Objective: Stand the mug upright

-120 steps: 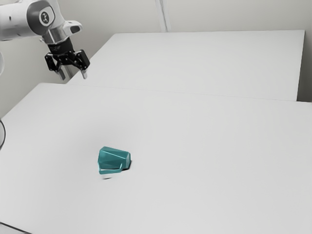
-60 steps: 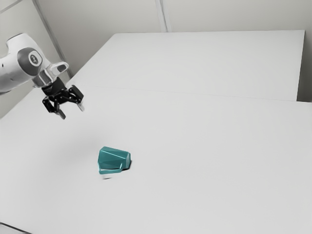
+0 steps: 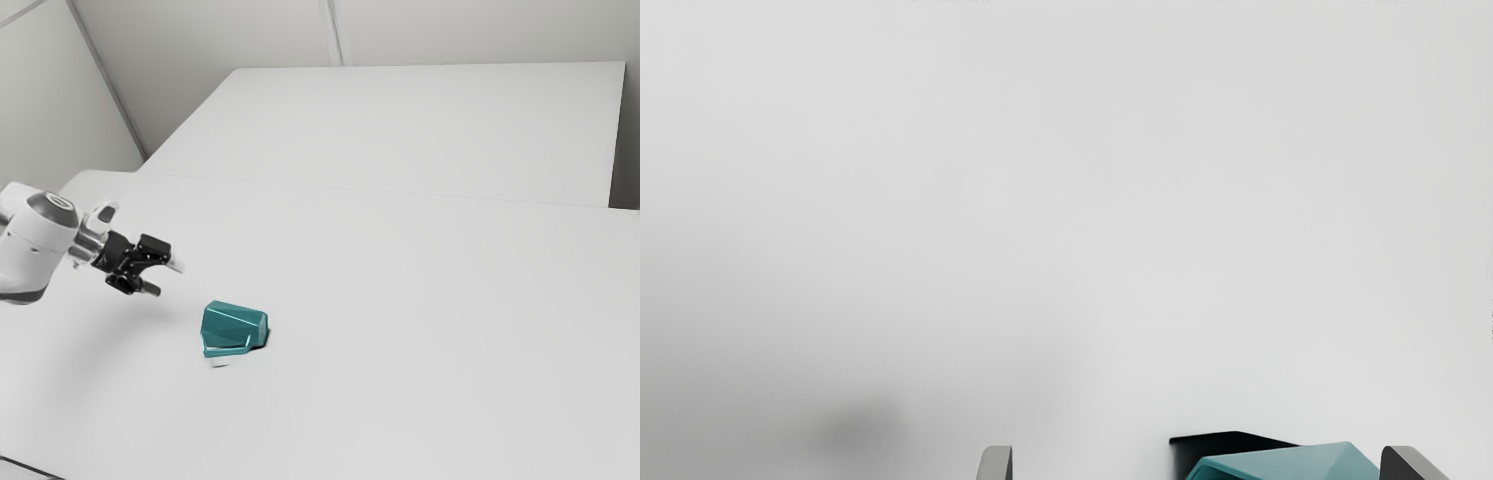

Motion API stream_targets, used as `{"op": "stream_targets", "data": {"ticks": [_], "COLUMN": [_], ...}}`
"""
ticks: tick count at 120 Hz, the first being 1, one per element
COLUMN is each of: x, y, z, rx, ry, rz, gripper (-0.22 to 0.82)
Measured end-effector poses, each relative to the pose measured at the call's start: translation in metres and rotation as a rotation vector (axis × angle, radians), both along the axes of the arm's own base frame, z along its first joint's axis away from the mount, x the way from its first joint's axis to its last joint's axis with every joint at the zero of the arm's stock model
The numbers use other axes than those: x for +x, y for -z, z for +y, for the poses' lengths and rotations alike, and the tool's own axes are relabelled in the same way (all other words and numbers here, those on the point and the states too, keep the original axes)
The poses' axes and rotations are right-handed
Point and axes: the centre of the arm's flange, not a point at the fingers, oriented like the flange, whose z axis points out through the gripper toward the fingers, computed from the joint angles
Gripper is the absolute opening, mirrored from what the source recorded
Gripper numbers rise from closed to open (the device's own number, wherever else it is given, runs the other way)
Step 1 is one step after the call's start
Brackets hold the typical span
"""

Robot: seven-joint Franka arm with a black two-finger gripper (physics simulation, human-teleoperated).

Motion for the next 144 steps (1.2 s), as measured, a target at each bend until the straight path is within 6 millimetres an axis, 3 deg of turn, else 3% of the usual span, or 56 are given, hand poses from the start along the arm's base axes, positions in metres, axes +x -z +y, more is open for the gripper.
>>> {"op": "stream_targets", "data": {"ticks": [28,76,101,144], "x": [-0.019,-0.037,-0.033,-0.017], "y": [0.034,0.045,0.043,0.044], "z": [-0.005,-0.024,-0.038,-0.083], "rx": [-0.051,-0.111,-0.161,-0.204], "ry": [0.009,0.098,0.102,0.135], "rz": [-0.112,-0.181,-0.14,-0.072], "gripper": [0.6,0.6,0.6,0.6]}}
